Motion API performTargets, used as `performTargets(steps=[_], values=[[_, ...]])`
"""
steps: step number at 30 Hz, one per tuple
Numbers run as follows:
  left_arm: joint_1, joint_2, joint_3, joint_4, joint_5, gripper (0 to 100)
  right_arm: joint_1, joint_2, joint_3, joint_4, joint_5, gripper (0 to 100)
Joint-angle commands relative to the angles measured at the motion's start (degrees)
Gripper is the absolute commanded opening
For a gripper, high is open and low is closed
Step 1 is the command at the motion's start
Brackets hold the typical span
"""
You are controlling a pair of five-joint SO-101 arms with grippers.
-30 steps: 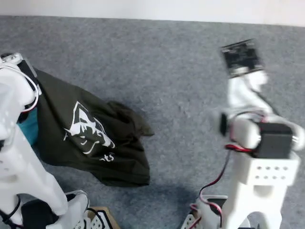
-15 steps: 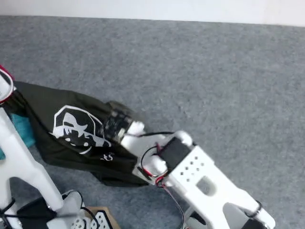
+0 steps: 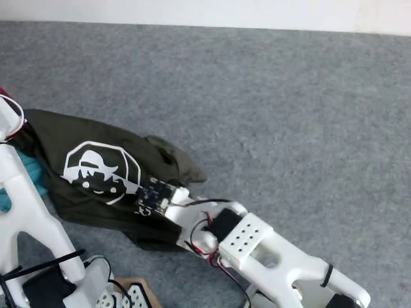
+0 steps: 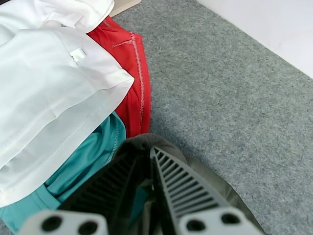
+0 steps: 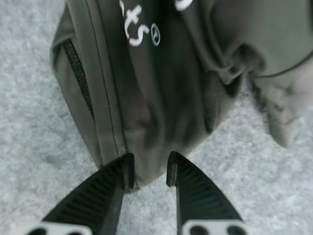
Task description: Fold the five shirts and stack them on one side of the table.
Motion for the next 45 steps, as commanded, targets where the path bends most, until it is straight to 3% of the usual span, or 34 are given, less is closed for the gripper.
performTargets(steps=[1, 10, 18, 25, 33, 38, 45], values=[[-0.2, -1.5, 1.3, -1.4, 0.5, 1, -0.4, -0.4, 1.7, -3.3, 1.1, 12.5], [4.4, -1.8, 9.0, -6.2, 0.5, 1, -0.2, -0.4, 7.0, -5.6, 1.0, 11.7], [4.4, -1.8, 9.6, -6.3, 0.5, 1, 1.3, -0.4, 9.9, -7.3, 1.2, 1.4], [4.5, -1.8, 9.6, -6.2, 0.5, 1, 15.7, -0.8, 3.4, -7.3, 1.9, 0.6], [7.7, -1.9, 11.9, -6.2, 0.5, 1, 36.1, -0.3, -14.2, -7.3, 11.4, 0.6], [11.4, -1.9, 14.8, -6.2, 0.5, 1, 42.9, 1.6, -19.6, -7.3, 12.1, 0.6], [15.3, -1.9, 16.2, -7.2, 0.6, 1, 50.6, 21.0, -29.1, -10.1, 11.8, 0.6]])
